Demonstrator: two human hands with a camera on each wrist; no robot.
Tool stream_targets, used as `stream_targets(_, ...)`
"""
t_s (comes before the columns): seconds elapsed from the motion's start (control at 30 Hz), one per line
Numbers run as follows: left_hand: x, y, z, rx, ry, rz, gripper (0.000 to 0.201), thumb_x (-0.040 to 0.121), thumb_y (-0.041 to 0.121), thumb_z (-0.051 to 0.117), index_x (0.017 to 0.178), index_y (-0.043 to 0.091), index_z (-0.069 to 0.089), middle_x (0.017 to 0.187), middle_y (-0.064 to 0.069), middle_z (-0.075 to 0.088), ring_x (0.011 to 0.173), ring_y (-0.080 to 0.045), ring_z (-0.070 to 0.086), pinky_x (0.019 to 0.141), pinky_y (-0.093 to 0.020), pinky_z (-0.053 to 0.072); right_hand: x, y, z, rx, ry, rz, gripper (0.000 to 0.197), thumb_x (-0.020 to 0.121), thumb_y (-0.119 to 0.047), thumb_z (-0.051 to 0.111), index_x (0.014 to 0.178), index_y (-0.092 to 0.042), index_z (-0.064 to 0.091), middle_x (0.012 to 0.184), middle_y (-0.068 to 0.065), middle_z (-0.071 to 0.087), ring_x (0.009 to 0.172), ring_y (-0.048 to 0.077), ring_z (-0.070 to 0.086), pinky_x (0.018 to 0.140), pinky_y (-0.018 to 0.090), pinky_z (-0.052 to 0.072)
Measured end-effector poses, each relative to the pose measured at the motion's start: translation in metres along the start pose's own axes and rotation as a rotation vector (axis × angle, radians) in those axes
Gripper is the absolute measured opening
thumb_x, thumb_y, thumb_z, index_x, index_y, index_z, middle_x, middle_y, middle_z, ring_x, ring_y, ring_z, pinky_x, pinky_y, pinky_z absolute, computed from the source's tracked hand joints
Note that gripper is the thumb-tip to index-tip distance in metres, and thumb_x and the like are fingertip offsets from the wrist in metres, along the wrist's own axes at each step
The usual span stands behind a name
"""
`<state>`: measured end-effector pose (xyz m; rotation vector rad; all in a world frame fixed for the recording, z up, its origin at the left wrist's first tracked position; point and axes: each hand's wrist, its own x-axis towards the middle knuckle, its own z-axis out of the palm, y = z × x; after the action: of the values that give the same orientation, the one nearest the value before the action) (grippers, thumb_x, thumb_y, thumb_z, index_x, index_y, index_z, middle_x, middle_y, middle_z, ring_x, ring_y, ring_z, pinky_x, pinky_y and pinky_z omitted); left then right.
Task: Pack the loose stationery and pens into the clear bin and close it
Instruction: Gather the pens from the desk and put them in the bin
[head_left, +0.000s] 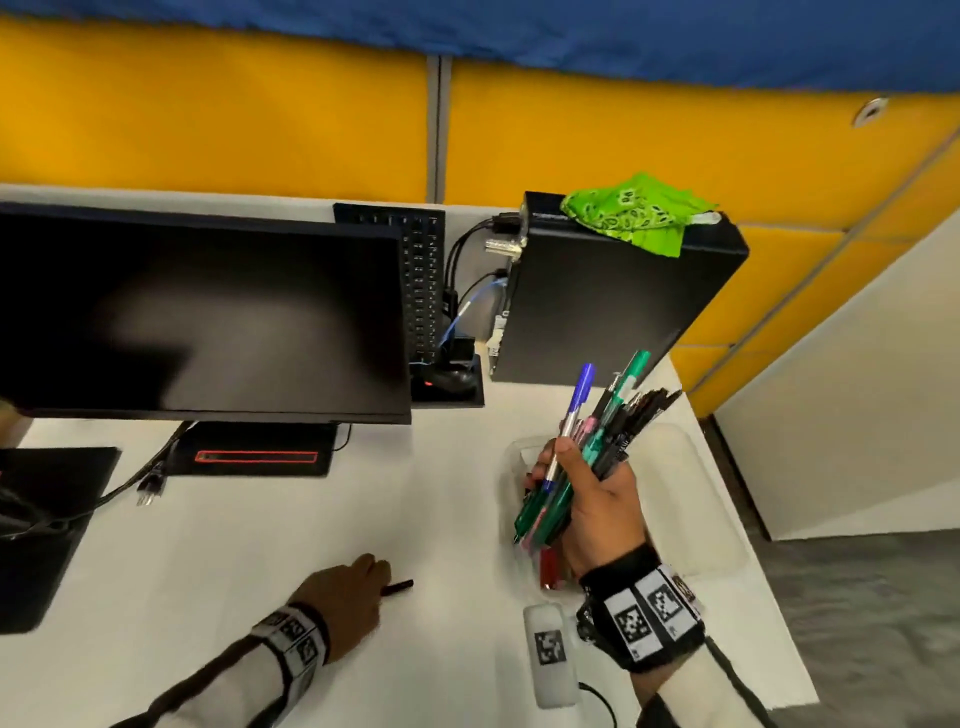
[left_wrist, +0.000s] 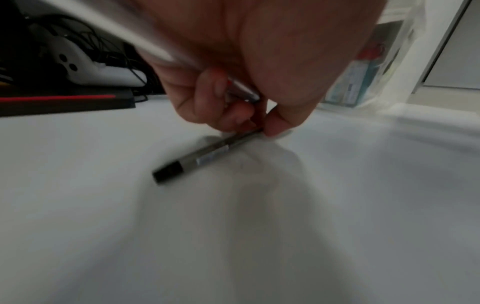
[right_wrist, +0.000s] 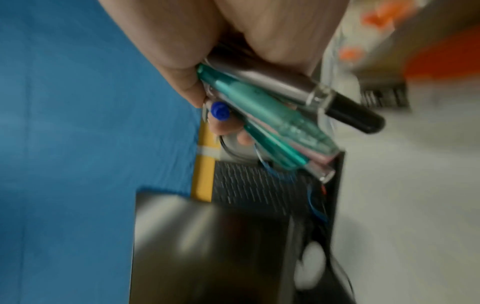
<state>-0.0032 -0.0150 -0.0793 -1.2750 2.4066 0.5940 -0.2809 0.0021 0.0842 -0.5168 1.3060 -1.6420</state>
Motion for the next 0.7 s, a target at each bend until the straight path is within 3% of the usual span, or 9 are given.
stream_targets(0.13, 0.019, 0.031, -0.074, -0.467, 0.222, 0.005, 0.009, 0.088, 0.035, 0.041, 0.090, 0.027, 0.041, 0.080, 0.005, 0.055, 0.071, -0.023, 0.056, 0.069, -0.038, 0.045, 0.025, -0.054, -0.067, -0.080, 0.122, -0.202, 0.008, 0.099, -0.002, 0.056, 0.100, 0.006, 0.055, 0.076, 0.018, 0.057, 0.062, 0.024, 0.059, 0.066, 0.035, 0.055)
stream_targets(0.2, 0.032, 0.065, -0.116, -0.809, 0.344, 0.061, 0.004, 0.088, 0.026, 0.042, 0.090, 0.026, 0.045, 0.068, 0.002, 0.050, 0.058, -0.016, 0.043, 0.058, -0.036, 0.041, 0.043, -0.066, -0.106, -0.318, 0.184, -0.284, 0.024, 0.099, -0.007, 0.058, 0.104, 0.016, 0.053, 0.077, 0.019, 0.061, 0.065, 0.021, 0.062, 0.070, 0.033, 0.056)
stream_targets(0.27, 0.046, 0.111, -0.158, -1.169, 0.391, 0.133, 0.016, 0.088, 0.018, 0.043, 0.100, 0.024, 0.052, 0.070, -0.004, 0.043, 0.056, -0.012, 0.035, 0.050, -0.028, 0.032, 0.058, -0.066, -0.135, -0.464, 0.206, -0.268, 0.028, 0.097, -0.014, 0.064, 0.104, 0.012, 0.057, 0.076, 0.014, 0.067, 0.068, 0.020, 0.064, 0.075, 0.039, 0.054)
stream_targets(0.33, 0.062, 0.158, -0.189, -1.441, 0.327, 0.191, 0.024, 0.095, 0.004, 0.037, 0.110, 0.016, 0.051, 0.069, -0.003, 0.040, 0.055, -0.011, 0.034, 0.048, -0.023, 0.028, 0.067, -0.052, -0.151, -0.564, 0.195, -0.186, 0.015, 0.095, -0.013, 0.067, 0.104, -0.001, 0.062, 0.077, 0.008, 0.070, 0.069, 0.019, 0.065, 0.077, 0.039, 0.054)
stream_targets(0.43, 0.094, 0.221, -0.210, -1.666, 0.234, 0.222, 0.024, 0.092, 0.001, 0.033, 0.102, 0.014, 0.050, 0.068, 0.000, 0.041, 0.055, -0.012, 0.039, 0.052, -0.027, 0.029, 0.074, -0.030, -0.166, -0.666, 0.115, -0.008, 0.015, 0.092, -0.006, 0.067, 0.100, -0.018, 0.062, 0.081, 0.008, 0.071, 0.071, 0.022, 0.065, 0.075, 0.038, 0.054)
stream_targets(0.5, 0.113, 0.247, -0.210, -1.806, 0.188, 0.156, 0.018, 0.087, 0.002, 0.038, 0.094, 0.016, 0.047, 0.069, -0.002, 0.043, 0.056, -0.015, 0.044, 0.053, -0.029, 0.033, 0.075, -0.017, -0.168, -0.753, 0.084, 0.118, 0.016, 0.091, -0.006, 0.068, 0.098, -0.019, 0.062, 0.085, 0.006, 0.072, 0.077, 0.024, 0.067, 0.079, 0.036, 0.053)
stream_targets(0.6, 0.136, 0.275, -0.199, -1.996, 0.119, -0.007, 0.025, 0.093, -0.008, 0.032, 0.090, 0.015, 0.042, 0.072, -0.007, 0.043, 0.061, -0.023, 0.050, 0.061, -0.035, 0.042, 0.079, -0.002, -0.180, -0.875, 0.055, 0.345, 0.017, 0.086, -0.012, 0.072, 0.099, -0.016, 0.063, 0.090, 0.004, 0.069, 0.085, 0.024, 0.065, 0.082, 0.031, 0.049)
stream_targets(0.7, 0.155, 0.285, -0.183, -1.982, 0.121, -0.089, 0.026, 0.096, -0.010, 0.035, 0.092, 0.015, 0.042, 0.079, -0.010, 0.053, 0.079, -0.032, 0.065, 0.075, -0.045, 0.053, 0.082, 0.001, -0.184, -0.954, -0.007, 0.481, 0.021, 0.083, -0.013, 0.072, 0.103, -0.013, 0.066, 0.092, 0.007, 0.070, 0.089, 0.025, 0.065, 0.088, 0.036, 0.054)
